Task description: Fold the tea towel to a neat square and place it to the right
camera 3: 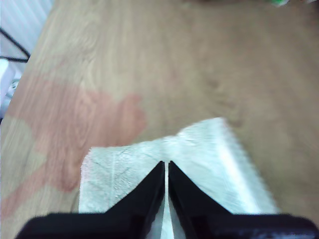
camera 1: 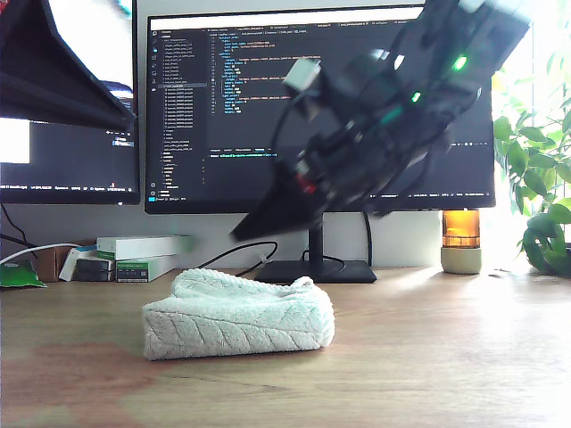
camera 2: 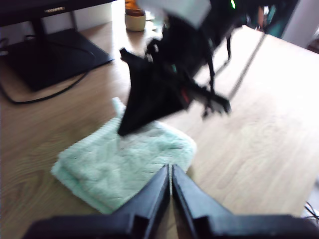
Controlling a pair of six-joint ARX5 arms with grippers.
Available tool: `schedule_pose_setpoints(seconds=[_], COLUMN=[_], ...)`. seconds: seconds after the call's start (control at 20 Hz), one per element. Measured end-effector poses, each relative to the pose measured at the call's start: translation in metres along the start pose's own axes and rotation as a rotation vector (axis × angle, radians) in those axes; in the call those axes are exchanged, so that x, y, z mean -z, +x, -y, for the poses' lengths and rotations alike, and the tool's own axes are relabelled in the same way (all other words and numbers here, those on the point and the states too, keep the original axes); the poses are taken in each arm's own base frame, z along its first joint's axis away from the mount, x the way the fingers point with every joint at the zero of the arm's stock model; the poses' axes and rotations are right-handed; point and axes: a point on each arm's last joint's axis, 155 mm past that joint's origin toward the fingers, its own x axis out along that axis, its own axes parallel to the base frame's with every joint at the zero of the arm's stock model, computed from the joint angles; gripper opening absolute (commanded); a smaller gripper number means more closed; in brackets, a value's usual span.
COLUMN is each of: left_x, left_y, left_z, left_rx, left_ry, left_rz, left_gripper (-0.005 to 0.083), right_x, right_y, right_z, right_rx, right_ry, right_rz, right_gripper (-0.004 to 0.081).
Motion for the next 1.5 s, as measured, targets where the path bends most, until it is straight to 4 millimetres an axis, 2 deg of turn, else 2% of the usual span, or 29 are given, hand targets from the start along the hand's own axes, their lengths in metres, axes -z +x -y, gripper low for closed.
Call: schedule_pose_setpoints(seconds=[0.25,0.6,0.7,0.95,1.15,1.35,1.5], left_x=[0.003,0.004,0.004,0.005,0.005,0.005,0.005], left_y=[0.0,0.0,0.0,0.0,0.0,0.0,0.0], left_z=[-0.002,-0.007,-0.008,-0.008,-0.008,-0.008,-0.008], left_rx=[-0.013,-0.039,-0.041,-0.042,-0.042,-0.042,-0.042], left_ry=[-0.004,-0.004,-0.003,0.007,0.019,0.033,0.033], left_rz=[-0.012,-0.016,-0.016,-0.02,-0.02,-0.021,-0.02], left_gripper=[-0.0024,-0.0024,-0.0024,-0.0024,-0.0024,-0.0024,-0.0024], right_x=[0.011,0.045,0.048,0.054,0.058,0.064,0.072], right_y=[0.015,0.029,0.029,0.028,0.024,0.007,-0.007], right_z=[0.0,0.018,0.02,0.03,0.042,0.072,0.085], right_rx=[-0.01,0.057,0.063,0.132,0.249,0.454,0.566], right_ry=[-0.004,0.025,0.032,0.154,0.321,0.432,0.504], right_rz=[-0.008,-0.089,-0.098,-0.149,-0.191,-0.228,-0.267], right_gripper=[-0.0012,-0.0012,-0.0012,-0.0013,-0.0012,-0.0012,-0.0012])
